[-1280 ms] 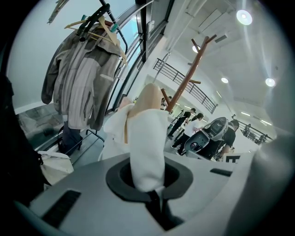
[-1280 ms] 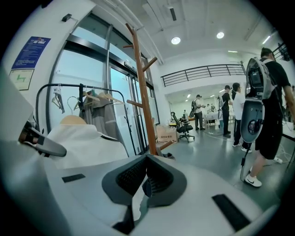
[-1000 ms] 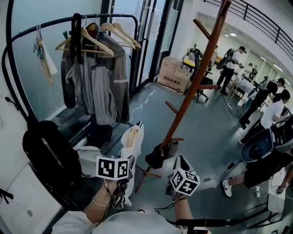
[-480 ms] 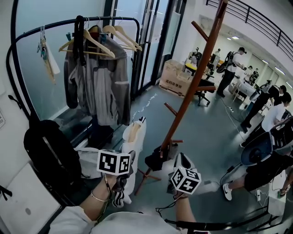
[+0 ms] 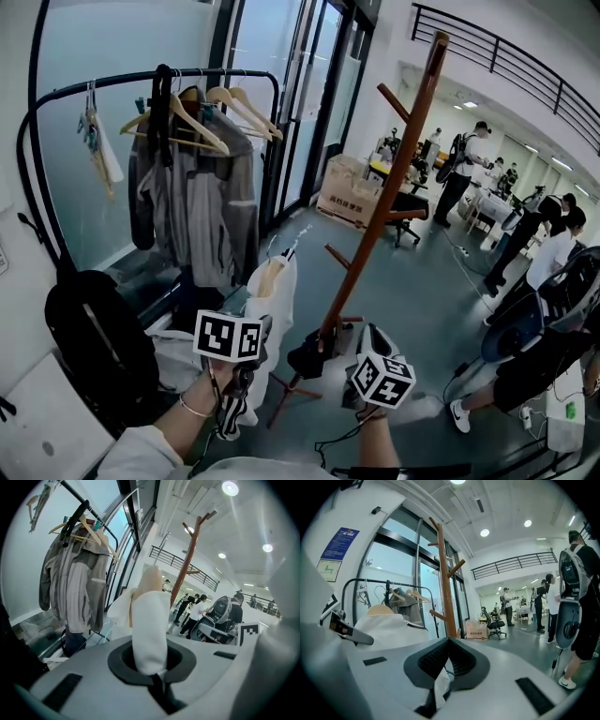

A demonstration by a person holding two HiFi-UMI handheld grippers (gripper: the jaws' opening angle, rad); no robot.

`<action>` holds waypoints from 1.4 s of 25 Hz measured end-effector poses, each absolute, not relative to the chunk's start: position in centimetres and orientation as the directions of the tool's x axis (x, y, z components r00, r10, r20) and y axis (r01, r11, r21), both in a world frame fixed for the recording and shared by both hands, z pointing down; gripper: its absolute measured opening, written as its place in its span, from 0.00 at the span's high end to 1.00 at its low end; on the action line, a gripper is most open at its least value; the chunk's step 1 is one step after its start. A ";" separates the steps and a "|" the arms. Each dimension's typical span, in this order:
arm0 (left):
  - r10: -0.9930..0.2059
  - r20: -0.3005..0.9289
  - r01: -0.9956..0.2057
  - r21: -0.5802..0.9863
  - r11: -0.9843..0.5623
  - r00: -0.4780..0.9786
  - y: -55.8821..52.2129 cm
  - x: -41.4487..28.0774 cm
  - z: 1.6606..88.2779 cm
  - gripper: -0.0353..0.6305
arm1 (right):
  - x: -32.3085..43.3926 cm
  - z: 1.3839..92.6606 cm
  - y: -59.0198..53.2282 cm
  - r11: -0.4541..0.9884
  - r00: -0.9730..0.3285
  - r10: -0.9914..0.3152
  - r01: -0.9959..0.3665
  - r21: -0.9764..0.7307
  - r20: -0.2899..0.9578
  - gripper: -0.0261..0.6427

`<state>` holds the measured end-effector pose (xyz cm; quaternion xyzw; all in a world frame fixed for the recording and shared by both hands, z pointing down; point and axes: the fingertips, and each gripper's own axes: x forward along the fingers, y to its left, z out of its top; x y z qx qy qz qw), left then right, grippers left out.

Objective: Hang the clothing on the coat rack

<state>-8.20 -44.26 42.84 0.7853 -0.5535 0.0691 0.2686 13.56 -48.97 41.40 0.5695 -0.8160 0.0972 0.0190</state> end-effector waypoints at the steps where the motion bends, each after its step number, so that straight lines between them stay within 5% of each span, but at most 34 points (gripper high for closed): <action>1: -0.833 0.401 -0.906 0.343 -0.249 0.381 -44.5 -8.2 42.4 0.91 | 13.4 40.9 -49.2 0.338 -0.355 -0.925 -0.931 -0.134 0.133 0.93; 35: -0.856 0.345 -0.920 0.216 -0.327 0.385 -50.7 -7.9 30.3 0.91 | 12.8 30.7 -52.9 0.361 -0.363 -0.932 -0.930 -0.067 0.019 0.93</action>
